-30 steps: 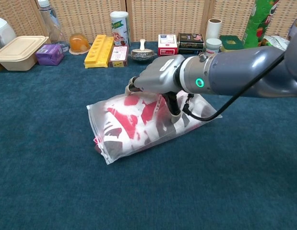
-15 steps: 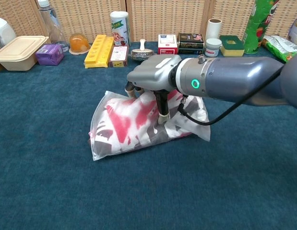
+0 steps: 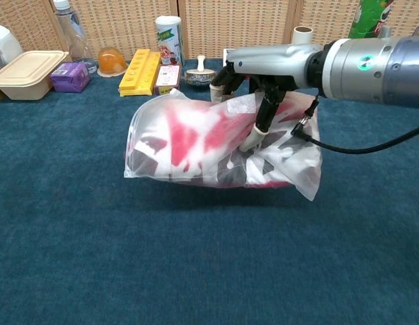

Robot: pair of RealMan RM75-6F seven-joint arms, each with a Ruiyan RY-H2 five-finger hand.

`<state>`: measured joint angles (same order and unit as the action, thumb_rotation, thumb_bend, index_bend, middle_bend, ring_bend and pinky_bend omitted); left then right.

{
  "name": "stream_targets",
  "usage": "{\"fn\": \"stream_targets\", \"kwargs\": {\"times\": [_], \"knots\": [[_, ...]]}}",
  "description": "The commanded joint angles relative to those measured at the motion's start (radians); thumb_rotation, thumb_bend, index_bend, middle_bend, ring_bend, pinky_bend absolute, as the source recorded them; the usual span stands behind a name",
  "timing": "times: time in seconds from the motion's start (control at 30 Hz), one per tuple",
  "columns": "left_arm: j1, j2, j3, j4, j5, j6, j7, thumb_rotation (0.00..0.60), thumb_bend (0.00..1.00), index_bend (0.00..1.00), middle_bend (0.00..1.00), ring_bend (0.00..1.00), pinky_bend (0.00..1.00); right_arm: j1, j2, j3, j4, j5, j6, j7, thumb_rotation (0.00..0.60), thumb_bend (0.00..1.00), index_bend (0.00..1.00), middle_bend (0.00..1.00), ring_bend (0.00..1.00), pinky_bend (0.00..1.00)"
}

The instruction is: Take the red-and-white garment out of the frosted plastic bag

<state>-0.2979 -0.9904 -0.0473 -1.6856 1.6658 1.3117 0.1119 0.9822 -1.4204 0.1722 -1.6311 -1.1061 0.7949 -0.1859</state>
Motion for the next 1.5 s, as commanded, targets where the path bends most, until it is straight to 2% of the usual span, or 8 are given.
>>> {"fn": "stream_targets", "kwargs": {"times": [0.03, 0.2, 0.37, 0.47, 0.73, 0.93, 1.03, 1.5], "knots": [[-0.043, -0.001, -0.009, -0.023, 0.04, -0.032, 0.023, 0.414, 0.22, 0.38, 0.49, 0.42, 0.48, -0.046, 0.061, 0.024, -0.04, -0.078, -0.024, 0.159, 0.6, 0.18, 0.84, 0.91, 1.0, 1.0], [-0.107, -0.018, -0.023, -0.025, 0.097, -0.062, 0.04, 0.426, 0.22, 0.41, 0.64, 0.54, 0.59, -0.067, 0.08, 0.031, -0.045, -0.155, -0.033, 0.306, 0.6, 0.18, 0.84, 0.91, 1.0, 1.0], [-0.174, -0.044, -0.033, -0.017, 0.137, -0.106, 0.035, 0.434, 0.22, 0.42, 0.89, 0.8, 0.79, -0.079, 0.088, 0.033, -0.041, -0.213, -0.031, 0.407, 0.6, 0.18, 0.84, 0.91, 1.0, 1.0], [-0.2, -0.053, -0.034, -0.012, 0.144, -0.128, 0.031, 0.431, 0.22, 0.43, 0.97, 0.88, 0.84, -0.083, 0.092, 0.032, -0.041, -0.229, -0.031, 0.445, 0.6, 0.18, 0.84, 0.92, 1.0, 1.0], [-0.268, -0.079, -0.037, -0.002, 0.164, -0.184, 0.037, 0.447, 0.22, 0.43, 1.0, 0.91, 0.86, -0.092, 0.096, 0.03, -0.039, -0.264, -0.021, 0.515, 0.6, 0.18, 0.84, 0.92, 1.0, 1.0], [-0.319, -0.141, -0.038, 0.029, 0.204, -0.181, 0.019, 0.533, 0.22, 0.43, 1.0, 0.91, 0.86, -0.099, 0.096, 0.032, -0.04, -0.278, -0.007, 0.562, 0.6, 0.18, 0.84, 0.92, 1.0, 1.0], [-0.334, -0.173, -0.038, 0.06, 0.222, -0.16, 0.009, 0.551, 0.22, 0.43, 1.0, 0.91, 0.86, -0.101, 0.094, 0.029, -0.038, -0.288, -0.004, 0.58, 0.6, 0.18, 0.84, 0.92, 1.0, 1.0], [-0.357, -0.223, -0.039, 0.099, 0.202, -0.117, 0.002, 0.558, 0.22, 0.43, 1.0, 0.91, 0.86, -0.107, 0.096, 0.011, -0.029, -0.332, 0.007, 0.64, 0.6, 0.18, 0.85, 0.92, 1.0, 1.0]]}}
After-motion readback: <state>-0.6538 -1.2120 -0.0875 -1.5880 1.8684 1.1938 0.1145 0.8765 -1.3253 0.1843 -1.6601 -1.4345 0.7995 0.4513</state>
